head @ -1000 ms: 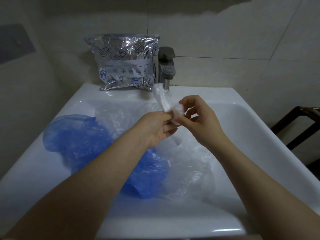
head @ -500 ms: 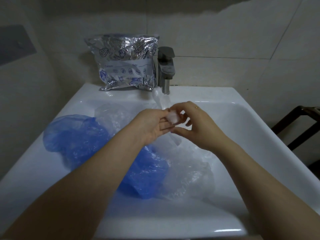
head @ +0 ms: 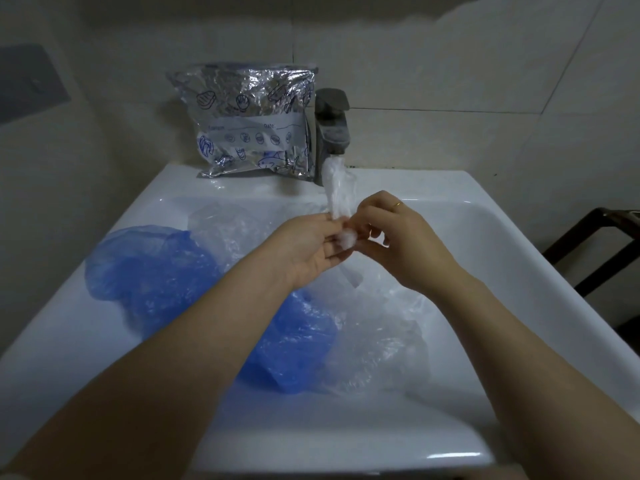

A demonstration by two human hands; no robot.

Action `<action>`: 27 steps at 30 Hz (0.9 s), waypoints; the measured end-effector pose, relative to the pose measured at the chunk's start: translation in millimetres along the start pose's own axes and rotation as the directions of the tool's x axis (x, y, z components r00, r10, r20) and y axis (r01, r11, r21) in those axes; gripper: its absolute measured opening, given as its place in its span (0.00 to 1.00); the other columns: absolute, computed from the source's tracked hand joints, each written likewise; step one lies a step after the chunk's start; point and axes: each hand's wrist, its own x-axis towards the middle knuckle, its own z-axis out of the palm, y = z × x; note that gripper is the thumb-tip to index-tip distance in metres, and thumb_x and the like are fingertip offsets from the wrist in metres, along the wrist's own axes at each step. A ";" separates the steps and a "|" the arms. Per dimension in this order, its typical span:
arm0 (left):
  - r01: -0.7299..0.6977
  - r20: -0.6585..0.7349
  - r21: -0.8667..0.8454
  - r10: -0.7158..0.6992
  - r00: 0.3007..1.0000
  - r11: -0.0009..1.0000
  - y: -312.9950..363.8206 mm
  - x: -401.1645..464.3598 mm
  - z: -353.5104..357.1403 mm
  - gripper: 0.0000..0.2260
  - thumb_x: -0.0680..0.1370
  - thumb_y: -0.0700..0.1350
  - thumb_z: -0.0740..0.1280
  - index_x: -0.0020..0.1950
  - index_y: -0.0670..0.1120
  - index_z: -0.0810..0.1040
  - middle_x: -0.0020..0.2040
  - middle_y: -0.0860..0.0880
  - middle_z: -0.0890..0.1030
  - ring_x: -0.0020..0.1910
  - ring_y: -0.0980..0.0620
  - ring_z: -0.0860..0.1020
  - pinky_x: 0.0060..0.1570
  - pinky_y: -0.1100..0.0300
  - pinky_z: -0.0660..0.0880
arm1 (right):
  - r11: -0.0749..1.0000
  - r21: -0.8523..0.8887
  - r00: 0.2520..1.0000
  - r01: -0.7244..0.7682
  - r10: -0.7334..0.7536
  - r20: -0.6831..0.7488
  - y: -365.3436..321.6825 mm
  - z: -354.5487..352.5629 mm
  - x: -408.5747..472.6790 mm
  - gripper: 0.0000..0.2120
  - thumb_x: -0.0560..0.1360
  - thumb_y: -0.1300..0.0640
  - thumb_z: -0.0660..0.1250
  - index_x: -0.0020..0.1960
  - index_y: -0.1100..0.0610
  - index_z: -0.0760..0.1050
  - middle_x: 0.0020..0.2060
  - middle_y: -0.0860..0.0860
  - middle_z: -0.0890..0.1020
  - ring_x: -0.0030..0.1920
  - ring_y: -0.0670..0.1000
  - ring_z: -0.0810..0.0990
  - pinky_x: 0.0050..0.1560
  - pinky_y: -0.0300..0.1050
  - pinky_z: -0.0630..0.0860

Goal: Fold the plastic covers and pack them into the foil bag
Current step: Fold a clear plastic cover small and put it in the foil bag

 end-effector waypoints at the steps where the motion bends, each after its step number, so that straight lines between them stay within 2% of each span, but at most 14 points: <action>1: -0.004 -0.004 -0.007 0.004 1.000 1.000 -0.3 -0.3 1.0 0.06 0.79 0.35 0.59 0.50 0.42 0.75 0.40 0.46 0.80 0.39 0.54 0.79 0.50 0.60 0.75 | 0.999 0.034 0.999 -0.024 0.025 -0.020 -1.4 0.5 0.4 0.03 0.72 0.58 0.71 0.46 0.56 0.79 0.43 0.47 0.73 0.37 0.41 0.72 0.38 0.28 0.66; 4: -0.060 -0.033 0.059 0.062 0.998 0.996 -3.6 3.0 -1.4 0.04 0.79 0.38 0.61 0.49 0.43 0.75 0.43 0.46 0.81 0.41 0.53 0.81 0.50 0.61 0.75 | 0.953 0.172 0.968 -0.248 0.251 0.007 -6.7 0.7 2.0 0.09 0.73 0.53 0.69 0.42 0.59 0.78 0.41 0.49 0.76 0.37 0.45 0.74 0.38 0.32 0.69; 7: -0.098 -0.038 0.142 0.105 0.994 0.985 -5.3 4.7 -3.7 0.05 0.78 0.36 0.63 0.47 0.44 0.76 0.45 0.46 0.82 0.40 0.54 0.82 0.46 0.65 0.77 | 0.836 0.281 0.879 -0.471 0.472 0.070 -11.1 2.6 1.3 0.11 0.73 0.54 0.68 0.41 0.63 0.77 0.34 0.50 0.76 0.35 0.48 0.73 0.38 0.39 0.69; 9: -0.115 -0.034 0.173 0.123 0.992 0.978 -4.7 4.2 -3.2 0.04 0.78 0.37 0.63 0.47 0.43 0.77 0.44 0.45 0.82 0.40 0.53 0.82 0.46 0.65 0.78 | 0.717 0.415 0.811 -0.560 0.577 0.096 -11.5 2.6 1.1 0.12 0.72 0.55 0.70 0.39 0.65 0.76 0.29 0.51 0.74 0.31 0.48 0.72 0.35 0.40 0.69; 11: -0.132 0.005 0.209 0.134 0.991 0.969 -3.1 2.9 -2.3 0.05 0.78 0.39 0.63 0.51 0.40 0.78 0.47 0.43 0.83 0.44 0.51 0.83 0.47 0.65 0.78 | 0.653 0.458 0.767 -0.603 0.632 0.109 -9.4 1.7 0.2 0.14 0.72 0.55 0.70 0.42 0.68 0.76 0.28 0.52 0.74 0.29 0.46 0.71 0.32 0.37 0.68; 14: -0.144 0.068 0.243 0.131 0.989 0.959 -2.1 -0.8 -1.8 0.08 0.78 0.43 0.65 0.52 0.40 0.78 0.47 0.44 0.84 0.45 0.52 0.84 0.47 0.68 0.78 | 0.626 0.478 0.748 -0.616 0.655 0.105 -8.8 1.5 -0.2 0.14 0.71 0.54 0.71 0.47 0.64 0.75 0.33 0.52 0.76 0.33 0.46 0.74 0.33 0.37 0.71; 16: -0.148 0.068 0.264 0.135 0.989 0.953 -1.7 -1.7 -1.7 0.07 0.78 0.42 0.64 0.52 0.41 0.78 0.47 0.44 0.83 0.43 0.52 0.83 0.46 0.67 0.78 | 0.584 0.511 0.747 -0.631 0.634 0.199 -9.2 -4.0 1.3 0.16 0.70 0.56 0.72 0.54 0.61 0.73 0.40 0.52 0.79 0.39 0.48 0.78 0.38 0.38 0.74; 18: -0.144 0.070 0.265 0.130 0.989 0.954 -2.0 -2.8 0.7 0.05 0.79 0.41 0.63 0.49 0.42 0.78 0.44 0.44 0.83 0.40 0.53 0.83 0.45 0.66 0.78 | 0.434 0.666 0.770 -0.607 0.526 0.360 -6.6 -14.8 1.5 0.16 0.72 0.62 0.70 0.59 0.60 0.73 0.47 0.54 0.81 0.46 0.50 0.81 0.47 0.42 0.78; 20: -0.171 0.103 0.325 0.145 0.984 0.930 -3.3 -3.5 3.1 0.05 0.78 0.40 0.64 0.46 0.42 0.78 0.41 0.45 0.82 0.36 0.54 0.82 0.45 0.65 0.78 | 0.280 0.790 0.805 -0.545 0.438 0.400 -4.5 -25.0 -0.7 0.13 0.72 0.62 0.68 0.56 0.61 0.75 0.48 0.56 0.82 0.49 0.54 0.81 0.54 0.47 0.78; 21: -0.189 0.121 0.376 0.154 0.981 0.907 -4.6 -3.5 4.1 0.04 0.78 0.39 0.64 0.45 0.42 0.78 0.40 0.44 0.82 0.35 0.55 0.82 0.45 0.65 0.78 | 0.291 0.796 0.810 -0.530 0.450 0.375 -3.8 -27.4 -1.6 0.12 0.72 0.60 0.67 0.55 0.62 0.76 0.48 0.57 0.82 0.50 0.56 0.82 0.55 0.49 0.78; 23: -0.200 0.133 0.459 0.156 0.979 0.865 -7.3 -4.0 5.0 0.04 0.77 0.39 0.66 0.43 0.41 0.78 0.40 0.43 0.82 0.34 0.54 0.81 0.46 0.63 0.79 | 0.437 0.728 0.808 -0.528 0.522 0.273 -2.5 -26.1 -3.1 0.12 0.73 0.58 0.66 0.53 0.64 0.77 0.47 0.60 0.82 0.49 0.60 0.81 0.54 0.51 0.78; 24: -0.195 0.124 0.486 0.154 0.980 0.852 -8.3 -3.7 5.2 0.04 0.77 0.39 0.66 0.42 0.41 0.78 0.40 0.43 0.81 0.34 0.54 0.81 0.45 0.63 0.79 | 0.513 0.684 0.815 -0.519 0.539 0.213 -2.0 -23.5 -3.1 0.11 0.74 0.59 0.66 0.52 0.65 0.78 0.44 0.61 0.82 0.44 0.60 0.81 0.51 0.50 0.78; 26: -0.181 0.089 0.505 0.158 0.983 0.844 -9.3 -2.3 4.3 0.04 0.77 0.39 0.66 0.42 0.42 0.77 0.38 0.44 0.80 0.32 0.55 0.80 0.41 0.65 0.79 | 0.635 0.627 0.852 -0.451 0.515 0.091 -4.8 -18.5 -1.8 0.06 0.74 0.61 0.68 0.48 0.63 0.79 0.37 0.57 0.79 0.35 0.49 0.76 0.39 0.40 0.74; 27: -0.172 0.071 0.495 0.158 0.985 0.851 -9.2 -1.3 3.4 0.03 0.77 0.38 0.66 0.44 0.42 0.77 0.37 0.44 0.80 0.31 0.56 0.80 0.40 0.65 0.79 | 0.689 0.601 0.875 -0.404 0.482 0.036 -7.8 -16.3 -0.6 0.04 0.73 0.63 0.68 0.46 0.62 0.79 0.35 0.56 0.78 0.33 0.45 0.73 0.36 0.36 0.71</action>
